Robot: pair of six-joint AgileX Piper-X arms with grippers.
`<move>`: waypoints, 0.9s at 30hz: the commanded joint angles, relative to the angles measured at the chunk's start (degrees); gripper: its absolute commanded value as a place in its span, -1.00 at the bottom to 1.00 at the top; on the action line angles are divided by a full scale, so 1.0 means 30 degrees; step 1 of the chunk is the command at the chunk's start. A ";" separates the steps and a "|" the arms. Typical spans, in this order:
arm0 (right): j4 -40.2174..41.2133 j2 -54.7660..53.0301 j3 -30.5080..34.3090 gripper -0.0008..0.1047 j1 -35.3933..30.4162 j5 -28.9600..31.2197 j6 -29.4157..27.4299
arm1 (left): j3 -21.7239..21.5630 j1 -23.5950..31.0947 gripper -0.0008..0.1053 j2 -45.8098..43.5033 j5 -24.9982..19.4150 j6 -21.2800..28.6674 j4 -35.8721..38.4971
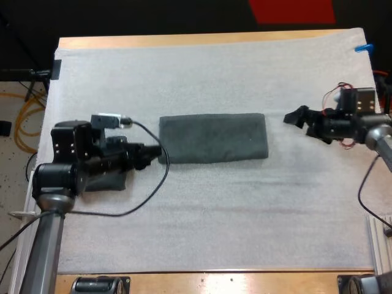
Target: Pick towel from pile fold and stack
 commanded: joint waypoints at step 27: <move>0.0322 0.5598 -0.2912 0.44 0.4490 -0.4516 0.0236 | -0.0060 -0.0080 0.21 -0.1127 -0.0144 0.0992 0.2632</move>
